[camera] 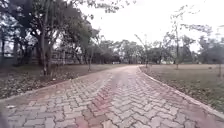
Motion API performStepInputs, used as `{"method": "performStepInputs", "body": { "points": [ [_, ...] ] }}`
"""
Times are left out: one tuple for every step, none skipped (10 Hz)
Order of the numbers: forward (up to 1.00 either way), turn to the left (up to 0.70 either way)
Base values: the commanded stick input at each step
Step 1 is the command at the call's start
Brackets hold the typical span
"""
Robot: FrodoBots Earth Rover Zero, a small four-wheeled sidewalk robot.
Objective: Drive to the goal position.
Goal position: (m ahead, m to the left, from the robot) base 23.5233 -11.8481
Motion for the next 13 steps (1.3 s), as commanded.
{"method": "performStepInputs", "body": {
  "points": [
    [0.7,0.0],
    [0.7,0.0],
    [0.7,0.0],
    [0.7,0.0],
    [0.7,0.0],
    [0.7,0.0],
    [0.7,0.0],
    [0.7,0.0],
    [0.7,0.0],
    [0.7,0.0],
    [0.7,0.0],
    [0.7,0.0],
    [0.7,0.0]
  ]
}}
